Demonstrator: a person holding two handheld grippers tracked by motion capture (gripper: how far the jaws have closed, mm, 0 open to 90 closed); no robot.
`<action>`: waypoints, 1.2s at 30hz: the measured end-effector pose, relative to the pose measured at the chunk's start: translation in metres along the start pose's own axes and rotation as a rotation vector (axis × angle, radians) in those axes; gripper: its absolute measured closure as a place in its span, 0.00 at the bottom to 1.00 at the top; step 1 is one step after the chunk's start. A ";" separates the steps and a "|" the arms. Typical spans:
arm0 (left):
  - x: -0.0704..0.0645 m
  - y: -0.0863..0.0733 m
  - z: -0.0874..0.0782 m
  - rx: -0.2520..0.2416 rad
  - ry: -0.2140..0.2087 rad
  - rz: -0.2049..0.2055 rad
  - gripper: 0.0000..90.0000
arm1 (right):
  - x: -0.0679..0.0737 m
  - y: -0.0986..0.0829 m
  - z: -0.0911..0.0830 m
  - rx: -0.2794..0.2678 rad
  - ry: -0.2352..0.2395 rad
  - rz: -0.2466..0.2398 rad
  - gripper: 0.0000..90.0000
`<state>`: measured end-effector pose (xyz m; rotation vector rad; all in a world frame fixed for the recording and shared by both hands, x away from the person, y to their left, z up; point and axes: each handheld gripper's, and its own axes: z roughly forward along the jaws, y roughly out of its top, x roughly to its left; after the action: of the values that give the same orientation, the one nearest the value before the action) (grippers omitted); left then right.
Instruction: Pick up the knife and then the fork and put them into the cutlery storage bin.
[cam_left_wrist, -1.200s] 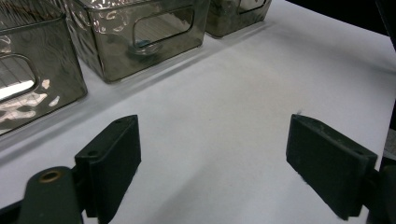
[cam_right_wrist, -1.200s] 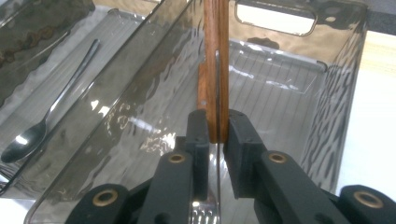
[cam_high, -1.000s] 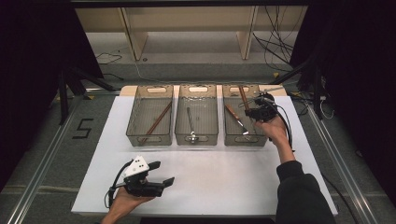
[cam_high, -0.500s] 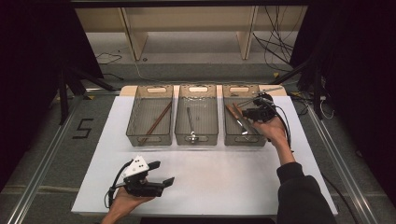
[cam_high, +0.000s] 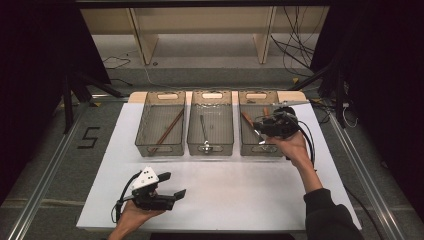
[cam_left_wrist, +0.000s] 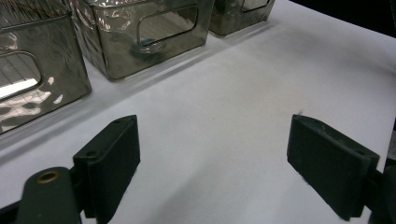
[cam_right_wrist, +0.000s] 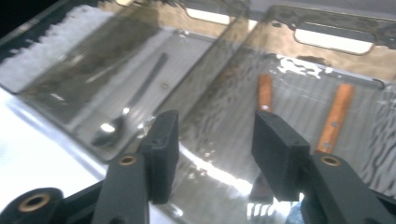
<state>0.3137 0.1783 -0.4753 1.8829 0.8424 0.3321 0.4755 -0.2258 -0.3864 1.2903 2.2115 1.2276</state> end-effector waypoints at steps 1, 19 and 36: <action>0.000 0.000 0.000 0.002 0.000 0.002 0.19 | 0.002 -0.002 -0.003 -0.007 0.008 0.008 0.54; 0.000 0.000 0.000 0.000 0.002 -0.008 0.19 | 0.034 -0.038 -0.032 -0.127 0.096 -0.016 0.41; 0.001 0.000 0.000 -0.001 0.001 -0.016 0.19 | 0.057 -0.072 -0.044 -0.195 0.160 -0.053 0.34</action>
<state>0.3146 0.1792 -0.4757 1.8741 0.8575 0.3238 0.3763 -0.2192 -0.4093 1.0859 2.1512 1.5313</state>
